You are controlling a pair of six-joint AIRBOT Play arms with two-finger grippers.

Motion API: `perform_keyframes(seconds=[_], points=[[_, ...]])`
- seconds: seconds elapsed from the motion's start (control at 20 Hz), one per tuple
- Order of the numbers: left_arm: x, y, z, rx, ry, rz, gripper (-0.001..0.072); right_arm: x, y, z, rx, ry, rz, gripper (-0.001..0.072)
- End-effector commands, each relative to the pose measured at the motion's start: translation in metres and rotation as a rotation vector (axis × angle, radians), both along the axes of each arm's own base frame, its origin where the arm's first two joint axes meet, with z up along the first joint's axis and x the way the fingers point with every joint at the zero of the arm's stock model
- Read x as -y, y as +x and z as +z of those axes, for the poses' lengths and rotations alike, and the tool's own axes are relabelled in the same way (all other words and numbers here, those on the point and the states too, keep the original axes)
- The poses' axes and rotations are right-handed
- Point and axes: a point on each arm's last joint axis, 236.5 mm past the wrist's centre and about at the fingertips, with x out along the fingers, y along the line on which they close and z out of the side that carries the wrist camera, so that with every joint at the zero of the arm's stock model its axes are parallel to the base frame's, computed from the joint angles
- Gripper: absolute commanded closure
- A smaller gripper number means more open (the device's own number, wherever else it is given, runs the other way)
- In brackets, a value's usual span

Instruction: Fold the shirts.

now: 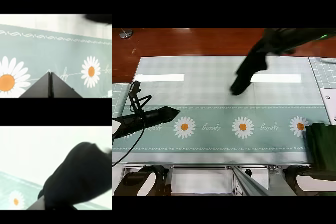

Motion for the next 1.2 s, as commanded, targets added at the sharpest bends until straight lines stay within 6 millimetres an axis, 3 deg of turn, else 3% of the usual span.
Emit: perform_keyframes(seconds=[0.0, 0.2, 0.35, 0.55, 0.65, 0.75, 0.8, 0.9, 0.95, 1.0, 1.05, 1.15], points=[[0.001, -0.001, -0.001, -0.005, -0.001, -0.005, 0.0687, 0.090, -0.023, 0.021, -0.092, -0.065, -0.191, 0.0686], [0.001, -0.001, -0.001, -0.005, -0.001, -0.005, 0.0687, 0.194, -0.078, 0.021, -0.227, -0.187, -0.447, 0.0685], [0.000, -0.001, 0.000, -0.002, 0.000, -0.003, 0.0687, 0.238, -0.122, 0.024, -0.240, -0.245, -0.599, 0.0685], [0.000, -0.001, 0.000, -0.002, 0.000, -0.003, 0.0687, 0.298, -0.219, 0.002, -0.349, -0.399, -0.871, 0.0685], [0.000, 0.001, 0.000, 0.003, 0.001, 0.002, 0.0687, 0.322, -0.277, -0.011, -0.425, -0.480, -1.020, 0.0684], [-0.002, 0.003, 0.001, 0.013, 0.003, 0.011, 0.0687, 0.346, -0.350, -0.025, -0.557, -0.618, -1.175, 0.0684], [-0.003, 0.005, 0.002, 0.018, 0.004, 0.016, 0.0687, 0.346, -0.376, -0.036, -0.618, -0.630, -1.238, 0.0684], [-0.003, 0.006, 0.002, 0.023, 0.005, 0.021, 0.0687, 0.328, -0.396, -0.071, -0.698, -0.558, -1.258, 0.0682], [-0.004, 0.007, 0.002, 0.022, 0.005, 0.023, 0.0687, 0.321, -0.409, -0.088, -0.762, -0.550, -1.266, 0.0543], [-0.004, 0.007, 0.001, 0.021, 0.005, 0.024, 0.0687, 0.320, -0.419, -0.098, -0.814, -0.558, -1.292, 0.0226], [-0.006, 0.011, 0.002, 0.038, 0.016, 0.028, 0.0687, 0.322, -0.415, -0.101, -0.813, -0.551, -1.285, 0.0082], [-0.019, 0.027, 0.011, 0.112, 0.042, 0.077, 0.0686, 0.335, -0.377, -0.088, -0.686, -0.491, -1.266, 0.0086]])
